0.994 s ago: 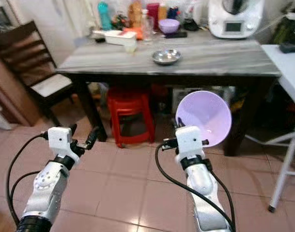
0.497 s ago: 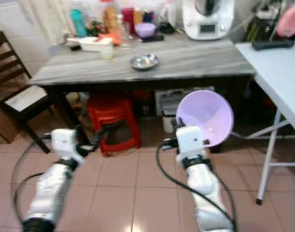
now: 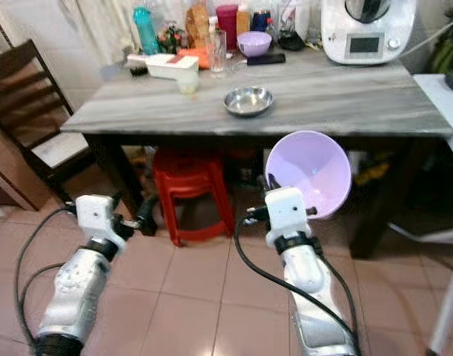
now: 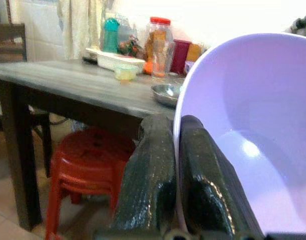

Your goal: Setting the table

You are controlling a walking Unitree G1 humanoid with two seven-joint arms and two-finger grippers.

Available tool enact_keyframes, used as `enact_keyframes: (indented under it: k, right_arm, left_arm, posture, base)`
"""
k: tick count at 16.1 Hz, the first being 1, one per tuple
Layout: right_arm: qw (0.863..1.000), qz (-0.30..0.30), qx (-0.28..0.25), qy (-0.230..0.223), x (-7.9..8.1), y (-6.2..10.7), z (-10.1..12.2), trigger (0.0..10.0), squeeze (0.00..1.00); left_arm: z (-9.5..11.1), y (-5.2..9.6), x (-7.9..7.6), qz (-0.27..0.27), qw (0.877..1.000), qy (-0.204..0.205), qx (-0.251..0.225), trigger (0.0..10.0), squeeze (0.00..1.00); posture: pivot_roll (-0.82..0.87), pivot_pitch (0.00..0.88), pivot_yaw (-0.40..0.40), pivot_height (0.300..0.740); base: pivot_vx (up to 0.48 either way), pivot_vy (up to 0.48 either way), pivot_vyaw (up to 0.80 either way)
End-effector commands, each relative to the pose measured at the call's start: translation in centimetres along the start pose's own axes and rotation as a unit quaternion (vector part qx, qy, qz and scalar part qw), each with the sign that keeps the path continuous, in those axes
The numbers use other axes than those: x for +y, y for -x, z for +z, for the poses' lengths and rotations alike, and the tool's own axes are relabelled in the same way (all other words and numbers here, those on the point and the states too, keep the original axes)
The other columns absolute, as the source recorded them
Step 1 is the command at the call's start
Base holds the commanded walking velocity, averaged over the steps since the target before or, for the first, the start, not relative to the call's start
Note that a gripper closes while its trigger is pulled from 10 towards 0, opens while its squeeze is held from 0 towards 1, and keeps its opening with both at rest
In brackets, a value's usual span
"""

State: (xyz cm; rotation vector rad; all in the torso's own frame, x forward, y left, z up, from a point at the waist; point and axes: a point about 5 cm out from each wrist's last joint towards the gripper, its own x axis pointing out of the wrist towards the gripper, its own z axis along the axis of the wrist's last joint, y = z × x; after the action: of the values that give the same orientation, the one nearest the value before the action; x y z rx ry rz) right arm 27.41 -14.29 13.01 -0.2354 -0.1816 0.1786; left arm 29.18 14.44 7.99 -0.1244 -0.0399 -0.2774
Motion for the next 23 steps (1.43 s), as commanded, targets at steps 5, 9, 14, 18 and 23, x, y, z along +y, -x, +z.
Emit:
enact_keyframes:
  k: [5, 9, 14, 18, 23]
  right_arm:
    - [1.000, -0.003, -0.015, -0.004, 0.2, -0.3, 0.7, 10.0, 0.00]
    - [1.000, -0.005, -0.014, -0.006, 0.2, -0.3, 0.6, 10.0, 0.00]
    - [1.000, -0.008, -0.008, -0.013, 0.0, -0.4, 0.5, 10.0, 0.00]
    - [1.000, -0.012, -0.002, -0.013, -0.3, -0.1, 0.2, 10.0, 0.00]
    - [1.000, -0.011, -0.002, -0.016, 0.0, -0.1, 0.2, 10.0, 0.00]
  left_arm:
    - [0.4, 0.0, 0.5, -0.005, 1.000, -0.008, -0.001, 10.0, 0.00]
    - [0.3, 0.0, 0.1, -0.014, 1.000, -0.005, -0.001, 10.0, 0.00]
    - [0.3, 0.0, -0.2, -0.020, 1.000, -0.001, -0.002, 10.0, 0.00]
    - [0.0, 0.7, -0.1, -0.019, 1.000, 0.001, 0.001, 10.0, 0.00]
    - [-0.1, 0.8, -0.5, -0.026, 1.000, 0.006, 0.003, 10.0, 0.00]
  posture:
    - [-0.08, 0.000, 0.106, 0.740]
    - [-0.08, 0.000, 0.105, 0.740]
    - [-0.08, 0.000, 0.098, 0.740]
    - [-0.08, 0.000, 0.098, 0.740]
    - [-0.08, 0.000, 0.100, 0.740]
  base:
    - [0.379, 0.000, 0.24]
    - [0.381, 0.000, 0.00]
    - [0.445, 0.000, 0.00]
    - [0.480, 0.000, 0.00]
    - [0.480, 0.000, -0.58]
